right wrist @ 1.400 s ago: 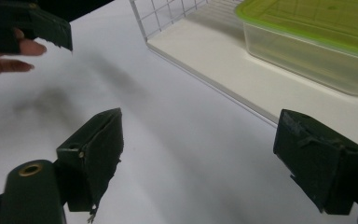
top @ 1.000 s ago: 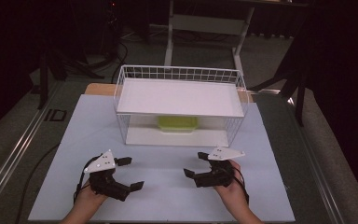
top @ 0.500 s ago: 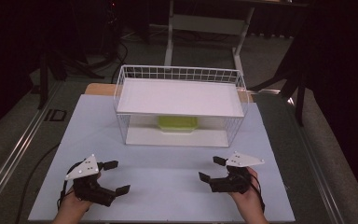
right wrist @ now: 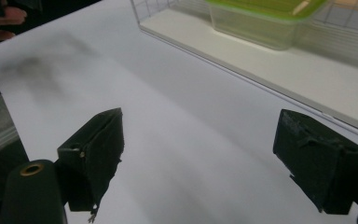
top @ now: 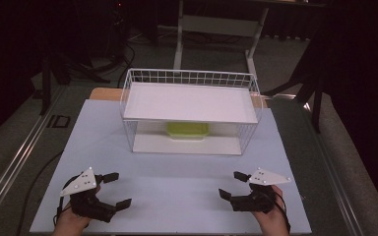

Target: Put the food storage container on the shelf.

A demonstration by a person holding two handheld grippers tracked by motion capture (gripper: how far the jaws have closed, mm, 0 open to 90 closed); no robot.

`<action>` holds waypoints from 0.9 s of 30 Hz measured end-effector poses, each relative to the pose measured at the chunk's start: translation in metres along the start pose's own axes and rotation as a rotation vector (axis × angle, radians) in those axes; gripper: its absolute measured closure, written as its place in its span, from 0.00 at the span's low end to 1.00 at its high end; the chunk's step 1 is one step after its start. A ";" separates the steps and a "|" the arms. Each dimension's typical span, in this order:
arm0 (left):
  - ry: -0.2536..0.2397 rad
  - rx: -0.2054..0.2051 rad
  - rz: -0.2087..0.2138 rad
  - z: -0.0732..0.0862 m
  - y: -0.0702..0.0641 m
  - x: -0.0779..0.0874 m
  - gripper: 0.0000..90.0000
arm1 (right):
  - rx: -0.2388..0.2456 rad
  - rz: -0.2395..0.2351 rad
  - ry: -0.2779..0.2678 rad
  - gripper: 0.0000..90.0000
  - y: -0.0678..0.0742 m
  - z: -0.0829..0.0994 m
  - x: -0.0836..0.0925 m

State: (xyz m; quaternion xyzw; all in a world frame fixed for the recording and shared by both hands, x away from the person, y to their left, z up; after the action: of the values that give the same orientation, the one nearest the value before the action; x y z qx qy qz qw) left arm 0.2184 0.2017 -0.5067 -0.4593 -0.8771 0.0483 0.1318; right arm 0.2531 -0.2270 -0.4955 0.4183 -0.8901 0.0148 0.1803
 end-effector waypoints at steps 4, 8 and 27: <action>-0.014 0.002 0.006 0.003 0.002 0.000 0.03 | 0.008 0.011 0.004 0.18 -0.004 0.005 0.006; -0.017 -0.004 -0.002 0.003 0.004 0.001 0.03 | -0.004 0.026 0.006 0.18 -0.010 0.010 0.007; -0.019 0.002 -0.032 0.010 0.009 0.001 0.03 | -0.023 0.031 -0.021 0.18 -0.021 0.021 0.010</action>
State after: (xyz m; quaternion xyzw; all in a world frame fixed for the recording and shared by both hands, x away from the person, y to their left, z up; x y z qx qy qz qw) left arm 0.2225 0.2078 -0.5178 -0.4446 -0.8855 0.0513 0.1248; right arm 0.2564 -0.2515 -0.5140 0.4024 -0.8984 0.0031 0.1757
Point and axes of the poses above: each handheld gripper's, and its own axes: x roughly backward along the jaws, z roughly out of its underside, y roughly to its left, the point moved 3 cm from there along -x, roughly forward along the jaws, and after that the axes turned 11 degrees about -y, right-handed, at the moved point
